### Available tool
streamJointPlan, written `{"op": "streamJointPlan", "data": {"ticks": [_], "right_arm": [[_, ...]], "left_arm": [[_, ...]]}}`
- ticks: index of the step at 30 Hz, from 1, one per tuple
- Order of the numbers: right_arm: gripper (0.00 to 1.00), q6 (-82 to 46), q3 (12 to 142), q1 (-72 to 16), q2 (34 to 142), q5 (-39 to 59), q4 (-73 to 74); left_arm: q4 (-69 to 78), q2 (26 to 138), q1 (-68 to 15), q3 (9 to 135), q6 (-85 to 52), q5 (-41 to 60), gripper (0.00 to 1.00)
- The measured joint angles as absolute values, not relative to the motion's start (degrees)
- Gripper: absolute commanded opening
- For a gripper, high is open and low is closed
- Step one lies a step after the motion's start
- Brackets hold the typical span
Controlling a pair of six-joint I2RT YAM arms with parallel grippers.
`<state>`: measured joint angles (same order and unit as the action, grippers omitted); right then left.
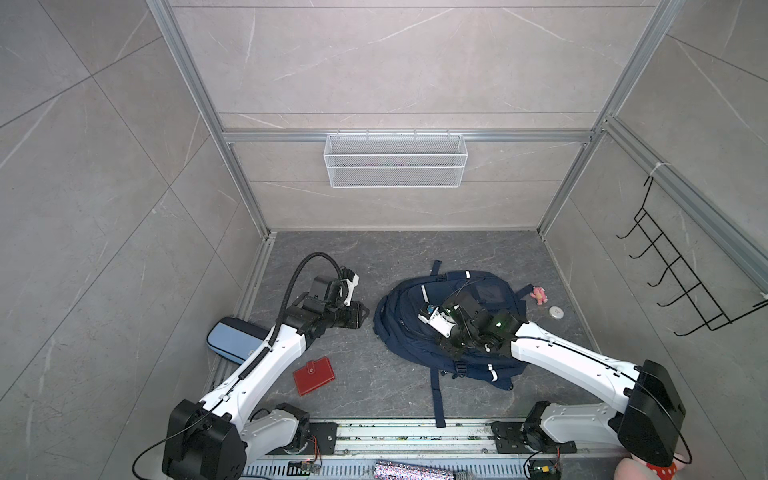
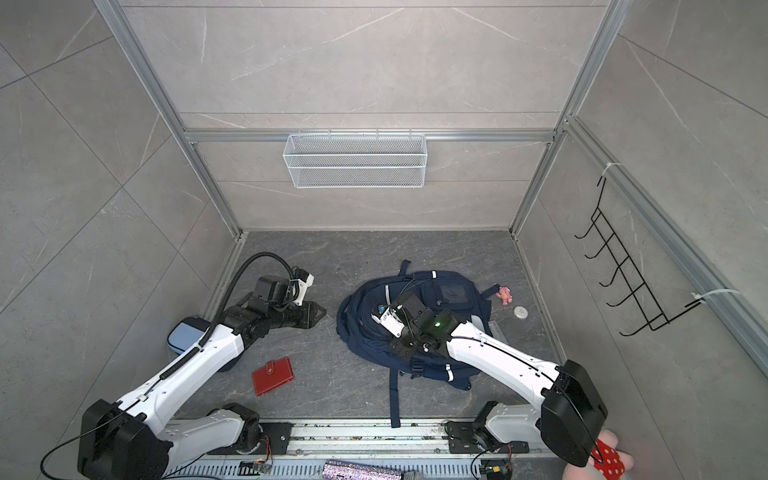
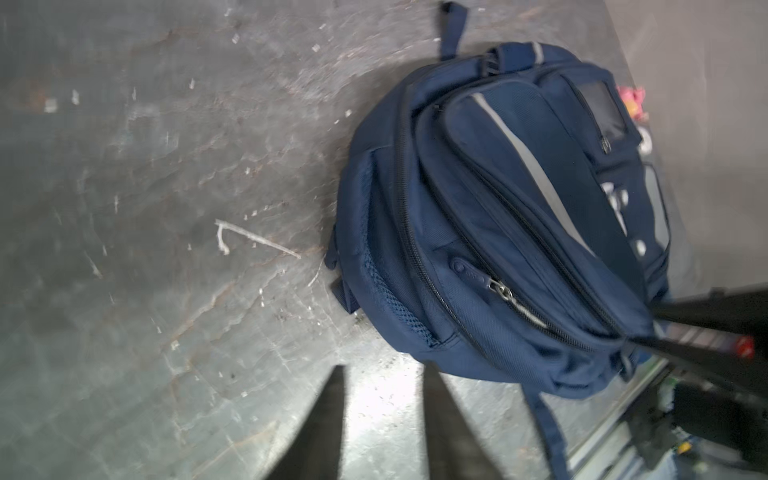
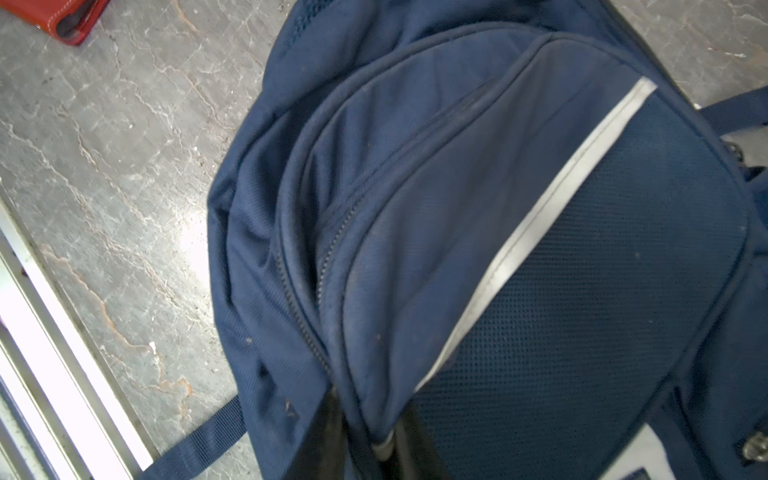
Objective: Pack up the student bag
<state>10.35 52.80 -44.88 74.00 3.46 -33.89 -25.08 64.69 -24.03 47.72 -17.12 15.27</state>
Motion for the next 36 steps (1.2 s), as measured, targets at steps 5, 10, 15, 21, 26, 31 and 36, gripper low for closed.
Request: {"op": "streamJointPlan", "data": {"ticks": [5, 10, 15, 21, 26, 31, 36], "right_arm": [[0.9, 9.5, 52.9, -44.7, 72.9, 3.9, -34.6], [0.99, 7.8, 54.7, -44.7, 73.1, 4.3, -35.5], [0.99, 5.5, 58.2, -44.7, 74.1, 4.5, -35.9], [0.99, 5.1, 59.0, -45.5, 74.1, 5.2, -37.1], [0.99, 6.0, 59.0, -47.0, 74.2, 6.7, -38.8], [0.95, 7.3, 60.5, -48.9, 77.4, 6.7, -39.9], [0.88, 7.9, 63.3, -49.9, 83.9, 2.6, -39.9]], "left_arm": [[-27.1, 65.2, -24.1, 44.9, -21.8, 13.0, 0.81], [-30.3, 70.7, -23.9, 48.3, -26.4, 10.4, 0.92], [-30.6, 79.2, -23.2, 56.8, -27.6, 9.6, 0.93], [-30.2, 91.4, -22.3, 62.9, -27.3, 9.3, 0.93], [-29.3, 96.7, -22.1, 64.2, -27.1, 10.5, 0.88], [-25.1, 96.9, -22.2, 61.7, -28.1, 13.1, 0.79], [-19.9, 96.4, -22.9, 56.1, -30.5, 14.5, 0.65]]}}
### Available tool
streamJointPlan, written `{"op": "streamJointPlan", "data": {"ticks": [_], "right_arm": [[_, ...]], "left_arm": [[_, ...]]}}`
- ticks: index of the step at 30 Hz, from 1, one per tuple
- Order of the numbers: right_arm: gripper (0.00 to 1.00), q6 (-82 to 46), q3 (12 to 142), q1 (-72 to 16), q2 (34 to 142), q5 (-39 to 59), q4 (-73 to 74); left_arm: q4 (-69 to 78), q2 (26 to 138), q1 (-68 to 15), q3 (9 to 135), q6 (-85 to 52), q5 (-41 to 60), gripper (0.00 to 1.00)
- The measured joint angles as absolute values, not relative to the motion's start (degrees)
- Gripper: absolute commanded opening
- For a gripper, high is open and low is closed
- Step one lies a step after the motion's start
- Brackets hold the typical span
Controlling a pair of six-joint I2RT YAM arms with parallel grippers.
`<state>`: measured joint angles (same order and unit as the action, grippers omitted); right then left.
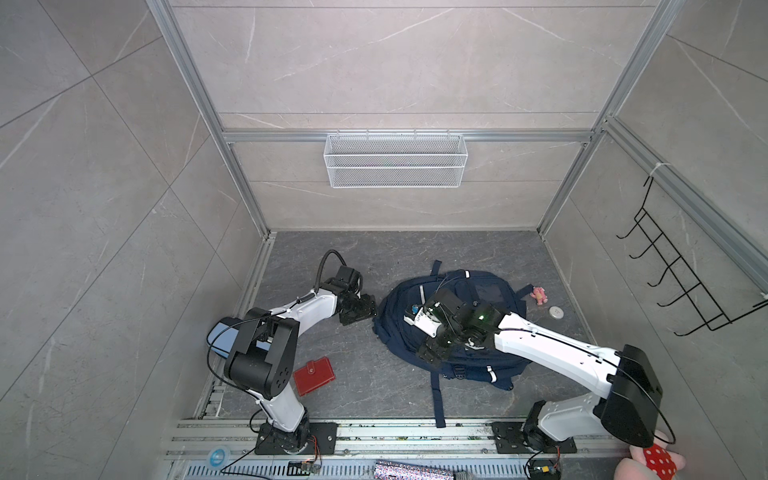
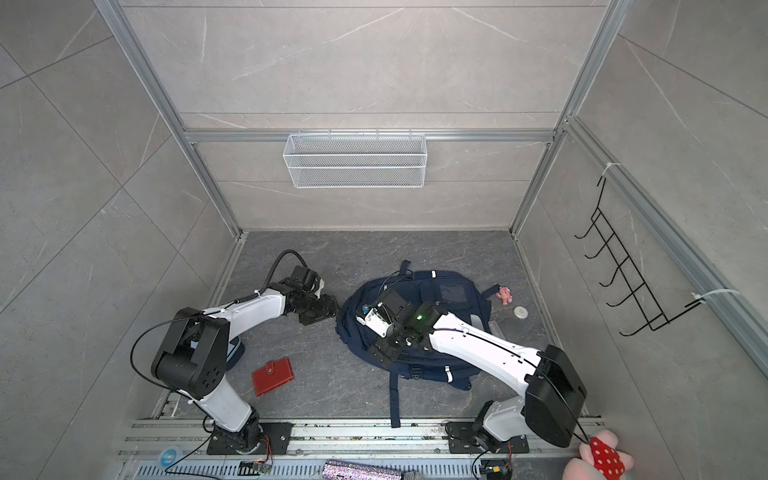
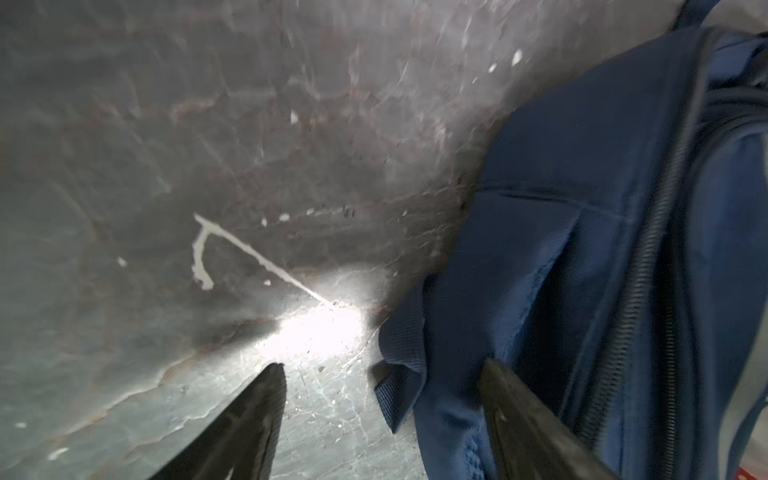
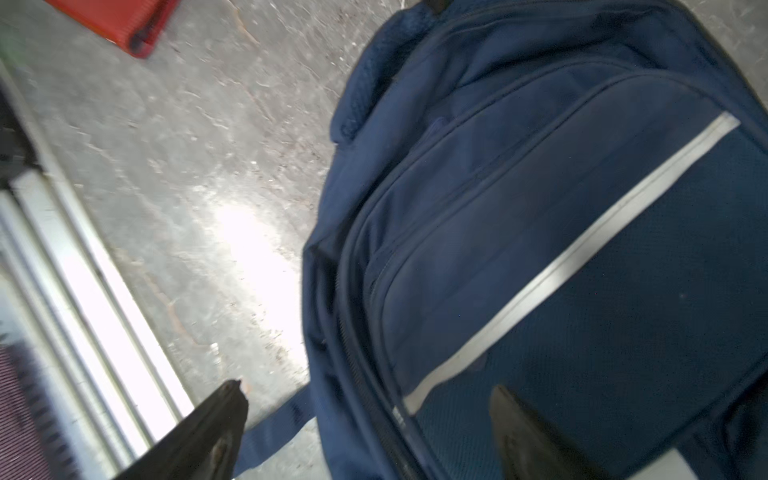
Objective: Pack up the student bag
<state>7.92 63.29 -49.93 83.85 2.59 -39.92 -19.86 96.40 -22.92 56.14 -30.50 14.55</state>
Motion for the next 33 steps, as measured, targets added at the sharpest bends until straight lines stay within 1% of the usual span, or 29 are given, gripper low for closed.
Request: {"op": "streamJointPlan", "data": {"ticks": [3, 8, 13, 16, 21, 22, 24, 26, 28, 29, 31, 33], "right_arm": [[0.89, 7.6, 64.8, -49.9, 87.6, -1.5, -40.3], [0.94, 5.6, 67.0, -49.9, 91.4, -7.2, -41.1], [0.96, 4.6, 69.9, -50.2, 94.5, -8.4, -43.3], [0.99, 4.2, 70.5, -50.3, 96.0, -8.3, -43.9], [0.97, 4.3, 70.5, -50.3, 97.9, -8.4, -44.4], [0.96, 4.3, 70.5, -50.3, 98.3, -8.4, -44.4], [0.91, 4.3, 70.5, -50.3, 99.2, -8.3, -44.3], [0.79, 4.4, 70.5, -50.4, 100.5, -8.1, -44.1], [0.73, 4.5, 70.5, -50.6, 101.7, -7.9, -43.8], [0.74, 4.4, 70.4, -50.7, 102.1, -7.8, -43.5], [0.8, 4.3, 70.0, -50.7, 102.4, -7.7, -42.9], [0.81, 4.0, 69.9, -50.7, 102.8, -7.8, -42.5]], "left_arm": [[-16.6, 95.1, -23.8, 52.7, -32.4, 15.2, 0.52], [-12.5, 92.6, -25.3, 48.4, -34.7, 15.3, 0.34], [-8.6, 89.6, -27.0, 44.1, -36.6, 14.3, 0.31], [-7.5, 87.0, -28.1, 41.3, -38.0, 13.4, 0.3], [-7.4, 83.4, -29.3, 38.3, -39.7, 12.1, 0.28], [-7.5, 82.9, -29.4, 37.9, -39.9, 12.1, 0.27], [-7.9, 82.4, -29.4, 37.8, -40.2, 12.1, 0.24], [-8.0, 82.3, -29.5, 37.8, -40.4, 12.1, 0.22], [-8.1, 82.3, -29.6, 37.8, -40.4, 12.1, 0.21], [-8.3, 82.3, -29.6, 37.9, -40.4, 12.1, 0.21], [-8.8, 82.3, -29.6, 38.2, -40.4, 12.1, 0.21], [-9.1, 82.3, -29.6, 38.3, -40.4, 12.0, 0.21]]}}
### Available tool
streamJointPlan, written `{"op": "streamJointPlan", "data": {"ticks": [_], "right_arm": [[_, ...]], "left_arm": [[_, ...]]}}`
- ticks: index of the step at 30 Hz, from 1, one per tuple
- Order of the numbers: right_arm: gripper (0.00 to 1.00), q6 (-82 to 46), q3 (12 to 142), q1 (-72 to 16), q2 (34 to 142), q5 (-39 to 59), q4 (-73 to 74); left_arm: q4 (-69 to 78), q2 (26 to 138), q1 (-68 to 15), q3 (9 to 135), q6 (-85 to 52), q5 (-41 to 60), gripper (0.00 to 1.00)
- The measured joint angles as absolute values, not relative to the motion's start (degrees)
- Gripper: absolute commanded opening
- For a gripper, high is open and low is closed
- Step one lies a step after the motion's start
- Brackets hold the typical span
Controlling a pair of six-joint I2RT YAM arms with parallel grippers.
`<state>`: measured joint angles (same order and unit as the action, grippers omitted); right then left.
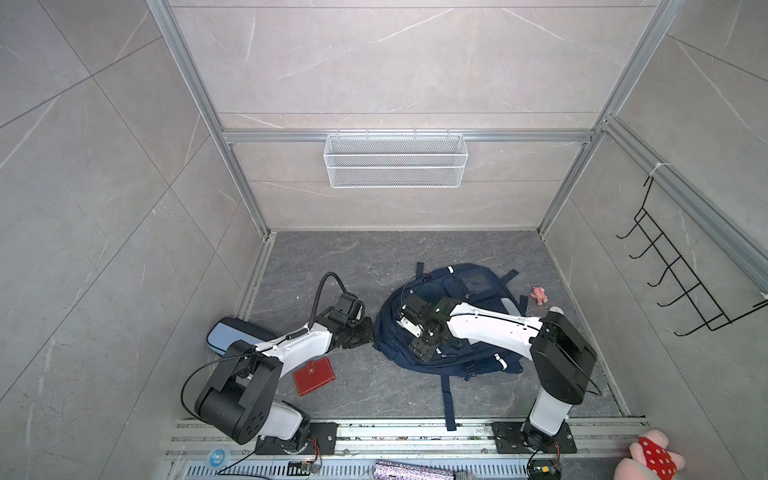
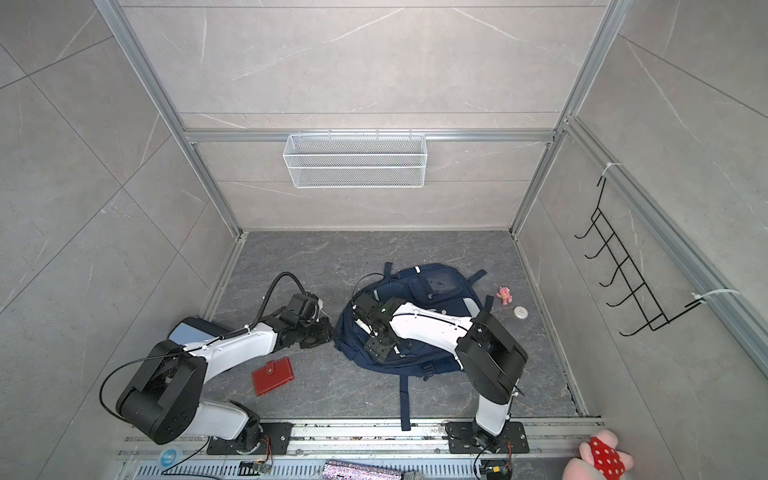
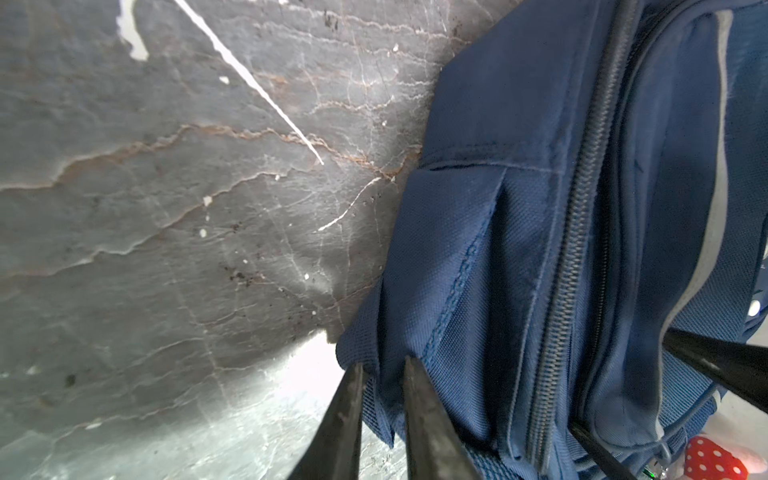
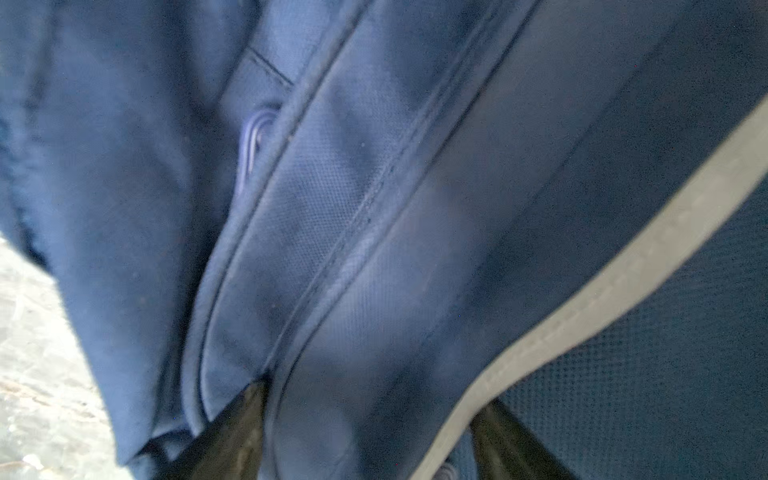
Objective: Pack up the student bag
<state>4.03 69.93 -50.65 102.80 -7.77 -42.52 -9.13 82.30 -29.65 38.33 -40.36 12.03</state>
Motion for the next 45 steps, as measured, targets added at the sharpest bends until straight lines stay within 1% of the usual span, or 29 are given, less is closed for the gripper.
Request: {"op": "streamJointPlan", "data": {"ticks": [2, 3, 5, 6, 7, 10, 11, 14, 22, 24, 26, 27, 32, 34, 38, 45], "right_arm": [[0.8, 3.9, 69.7, -50.5, 103.2, -7.7, -42.0], [0.74, 3.8, 69.6, -50.5, 103.3, -7.6, -41.8], [0.38, 3.3, 69.4, -50.4, 103.2, -6.6, -41.6], [0.26, 3.1, 69.2, -50.4, 103.2, -5.8, -41.5], [0.17, 2.9, 69.2, -50.5, 103.2, -5.5, -41.3], [0.03, 2.3, 69.2, -49.6, 103.0, -6.2, -41.1], [0.0, 2.4, 69.1, -49.1, 102.7, -6.3, -41.1], [0.0, 2.5, 69.2, -47.4, 101.6, -6.7, -41.6], [0.0, 3.0, 74.9, -45.9, 93.8, -5.5, -48.8], [0.0, 3.2, 76.3, -45.9, 91.5, -4.8, -49.9], [0.0, 3.7, 77.4, -45.9, 89.5, -3.7, -51.0], [0.0, 4.1, 78.0, -45.9, 88.5, -3.1, -51.7], [0.0, 7.0, 80.9, -45.8, 87.2, -0.2, -55.4], [0.0, 8.5, 81.4, -45.3, 87.2, 1.2, -56.2], [0.0, 11.0, 81.6, -43.0, 87.2, 5.8, -56.9], [0.0, 13.6, 81.6, -40.6, 86.9, 11.5, -57.0]], "left_arm": [[-9.4, 82.3, -29.6, 38.5, -40.4, 12.0, 0.21], [-9.6, 82.3, -29.6, 38.5, -40.4, 11.9, 0.21], [-10.0, 82.1, -29.6, 38.5, -40.3, 11.7, 0.21], [-10.3, 82.0, -29.6, 38.6, -40.3, 11.5, 0.21], [-10.8, 81.9, -29.6, 38.6, -40.3, 11.2, 0.21], [-12.8, 81.6, -29.6, 38.6, -40.0, 10.7, 0.2], [-13.8, 81.6, -29.6, 38.6, -39.9, 10.6, 0.19], [-15.9, 81.6, -29.6, 38.6, -39.6, 10.4, 0.17], [-18.0, 81.5, -29.7, 39.3, -37.8, 9.2, 0.17], [-18.2, 80.4, -30.0, 39.8, -37.0, 8.8, 0.21], [-18.8, 76.9, -30.7, 40.0, -35.8, 7.8, 0.27], [-19.4, 74.2, -31.2, 40.4, -35.0, 7.4, 0.31], [-21.5, 60.0, -33.7, 44.8, -29.2, 5.1, 0.45], [-22.1, 57.1, -34.5, 47.5, -26.4, 5.7, 0.5], [-24.2, 57.5, -36.0, 52.3, -21.5, 9.5, 0.59], [-26.7, 64.2, -41.3, 53.5, -16.5, 14.6, 0.59]]}}
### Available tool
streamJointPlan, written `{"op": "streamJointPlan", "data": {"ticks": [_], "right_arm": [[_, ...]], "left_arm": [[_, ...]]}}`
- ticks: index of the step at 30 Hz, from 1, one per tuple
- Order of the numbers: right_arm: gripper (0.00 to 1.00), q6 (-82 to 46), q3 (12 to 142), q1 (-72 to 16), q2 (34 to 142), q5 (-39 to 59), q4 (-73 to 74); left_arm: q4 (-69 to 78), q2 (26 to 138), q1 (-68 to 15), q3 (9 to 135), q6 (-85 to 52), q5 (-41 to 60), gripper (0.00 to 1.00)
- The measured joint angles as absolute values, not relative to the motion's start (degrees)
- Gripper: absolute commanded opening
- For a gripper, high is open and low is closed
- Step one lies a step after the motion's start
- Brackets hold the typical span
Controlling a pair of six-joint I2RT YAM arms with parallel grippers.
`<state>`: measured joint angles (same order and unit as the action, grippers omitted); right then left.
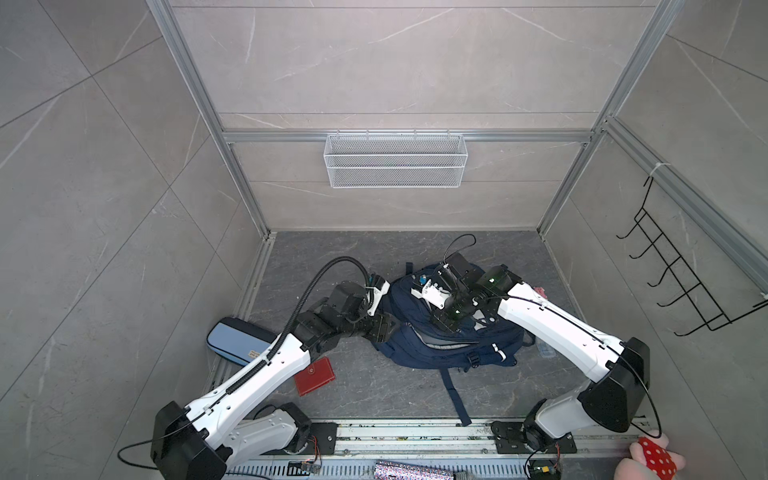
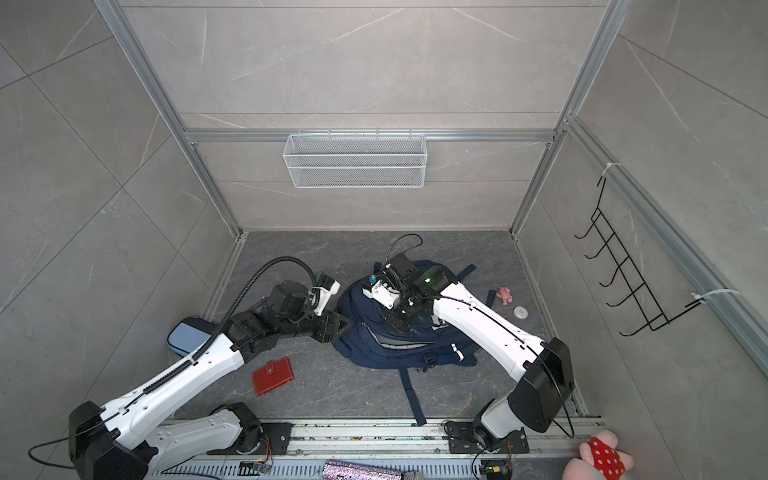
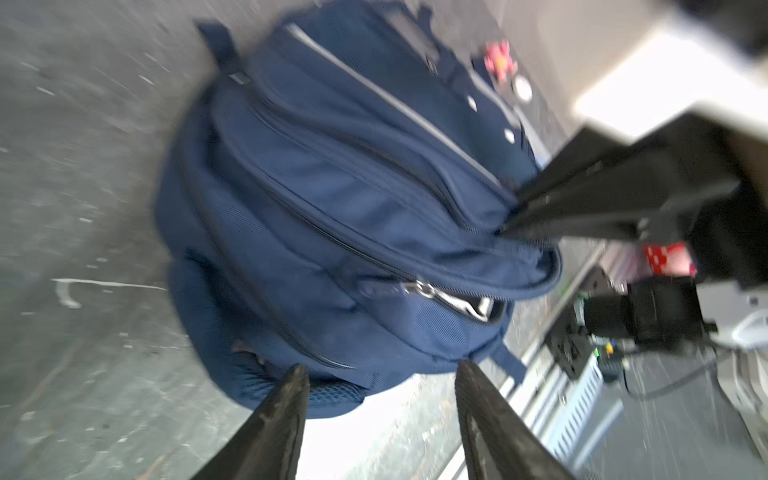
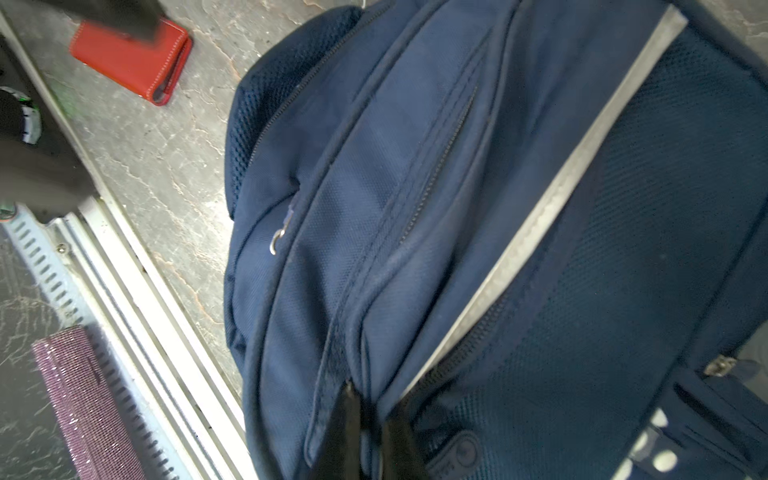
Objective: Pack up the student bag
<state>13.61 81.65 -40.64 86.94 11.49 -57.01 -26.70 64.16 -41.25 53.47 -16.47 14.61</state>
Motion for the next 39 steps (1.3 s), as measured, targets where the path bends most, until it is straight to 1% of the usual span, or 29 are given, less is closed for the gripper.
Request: {"op": "streamJointPlan", "data": {"ticks": [3, 9, 14, 19, 26, 34, 35, 39], "right_arm": [[0.0, 14.3, 81.6, -40.5, 86.3, 13.3, -57.0], [0.0, 16.0, 81.6, -40.5, 83.9, 16.6, -57.0], [0.0, 16.8, 81.2, -40.5, 83.5, 17.5, -57.2], [0.0, 17.5, 80.8, -40.5, 83.5, 17.6, -57.3], [0.0, 17.8, 80.8, -40.4, 83.5, 17.3, -58.2], [0.0, 17.8, 80.6, -40.4, 83.5, 17.1, -58.1], [0.0, 17.8, 80.5, -40.4, 83.5, 17.1, -58.1], [0.0, 17.8, 80.5, -40.3, 83.5, 16.9, -58.1]], "left_arm": [[-25.6, 65.5, -41.9, 52.7, -15.4, 16.7, 0.59], [-23.5, 68.8, -42.5, 52.5, -13.0, 18.7, 0.62], [-22.1, 71.2, -42.6, 52.5, -11.0, 20.4, 0.63], [-21.3, 73.8, -43.2, 52.6, -9.9, 22.4, 0.58], [-20.9, 76.3, -45.1, 53.2, -9.8, 23.5, 0.39], [-21.0, 76.5, -45.7, 53.3, -10.5, 24.4, 0.08], [-21.1, 76.5, -45.7, 53.2, -10.6, 24.4, 0.01], [-21.3, 76.4, -45.7, 53.2, -10.9, 24.4, 0.0]]}}
